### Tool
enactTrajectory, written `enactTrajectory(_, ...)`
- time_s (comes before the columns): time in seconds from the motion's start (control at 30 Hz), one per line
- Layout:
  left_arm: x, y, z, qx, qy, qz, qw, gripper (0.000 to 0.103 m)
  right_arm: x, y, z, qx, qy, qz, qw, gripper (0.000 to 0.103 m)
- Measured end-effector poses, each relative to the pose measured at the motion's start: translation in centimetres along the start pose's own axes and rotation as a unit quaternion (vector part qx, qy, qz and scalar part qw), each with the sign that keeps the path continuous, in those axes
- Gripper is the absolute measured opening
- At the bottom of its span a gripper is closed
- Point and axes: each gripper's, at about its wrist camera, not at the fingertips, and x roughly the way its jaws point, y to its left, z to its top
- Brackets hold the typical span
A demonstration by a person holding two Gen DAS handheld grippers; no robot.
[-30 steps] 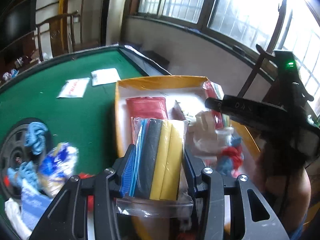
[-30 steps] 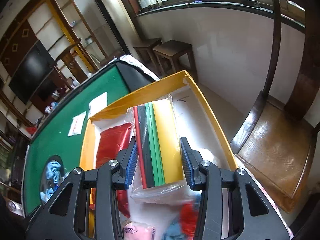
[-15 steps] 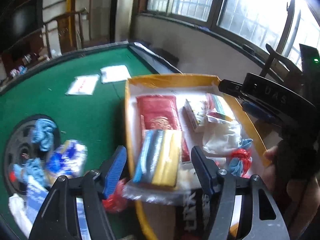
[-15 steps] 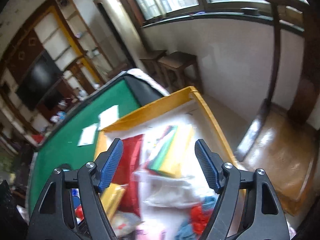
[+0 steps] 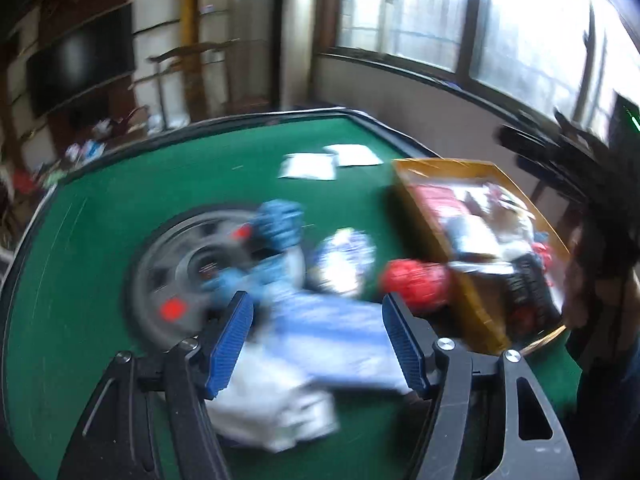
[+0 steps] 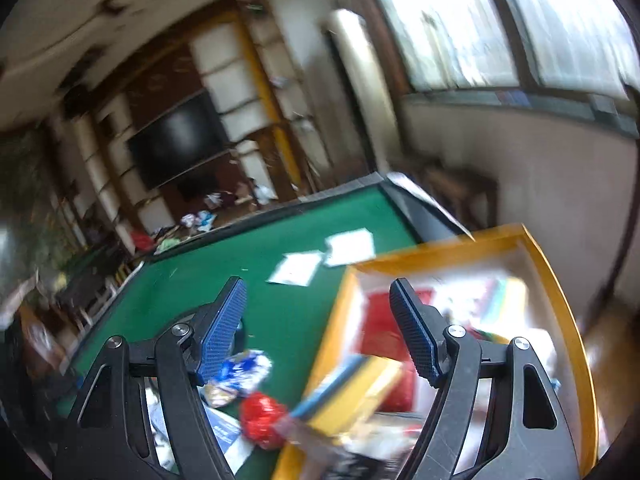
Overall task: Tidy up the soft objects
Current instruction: 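Move the left gripper to the white cloth on the pile and grasp it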
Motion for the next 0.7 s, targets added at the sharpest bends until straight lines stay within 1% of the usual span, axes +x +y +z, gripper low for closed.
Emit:
enactTrajectory(0.07,0.1,2.8,-0.4,-0.031,0.006,0.0,0.9995,0.069,0.1,2.9,-0.8,-0.043,0.006,0.029,0.999,0.075)
enactTrajectory(0.1,0.6,4.7,-0.6,-0.06,0.019,-0.004,0.998,0.069,0.2,4.0,-1.3,-0.055,0.009,0.034,0.998,0.075)
enactTrajectory(0.2,2.7,6.9,-1.3,-0.093,0.068,-0.05,0.9921,0.069,0.9,5.9,-2.3,-0.082,0.019,0.044,0.996,0.075)
enactTrajectory(0.23,3.5,7.4,-1.6,-0.098,0.082,-0.058,0.9901,0.069,1.3,6.2,-2.6,-0.092,0.025,0.041,0.995,0.075)
enactTrajectory(0.3,4.8,7.9,-2.1,-0.103,0.101,-0.053,0.9882,0.069,1.8,6.5,-3.1,-0.106,0.036,0.035,0.993,0.075)
enactTrajectory(0.37,5.5,7.9,-2.6,-0.109,0.113,-0.061,0.9856,0.069,2.0,6.6,-3.4,-0.11,0.044,0.037,0.992,0.075)
enactTrajectory(0.43,5.7,8.0,-2.9,-0.108,0.116,-0.063,0.9852,0.069,1.9,6.7,-3.5,-0.112,0.043,0.037,0.992,0.075)
enactTrajectory(0.5,5.6,7.7,-3.0,-0.105,0.109,-0.054,0.987,0.068,2.0,6.6,-3.4,-0.109,0.042,0.044,0.992,0.075)
enactTrajectory(0.53,5.3,7.9,-3.2,-0.106,0.11,-0.049,0.987,0.064,2.0,6.6,-3.5,-0.106,0.043,0.049,0.992,0.075)
enactTrajectory(0.57,5.3,8.1,-3.3,-0.108,0.113,-0.041,0.9869,0.046,2.2,6.7,-3.5,-0.104,0.045,0.052,0.992,0.075)
enactTrajectory(0.6,5.3,8.5,-3.4,-0.11,0.115,-0.029,0.9868,0.03,2.4,6.7,-3.6,-0.1,0.051,0.056,0.992,0.075)
enactTrajectory(0.63,5.1,9.1,-3.4,-0.118,0.115,-0.02,0.9861,0.021,2.5,6.8,-3.8,-0.099,0.057,0.061,0.992,0.075)
enactTrajectory(0.67,5.0,9.6,-3.5,-0.128,0.116,-0.016,0.9848,0.014,2.6,6.8,-3.9,-0.098,0.059,0.063,0.991,0.075)
enactTrajectory(0.7,5.0,10.1,-3.5,-0.14,0.116,-0.017,0.9832,0.014,2.7,6.9,-4.0,-0.099,0.06,0.064,0.991,0.075)
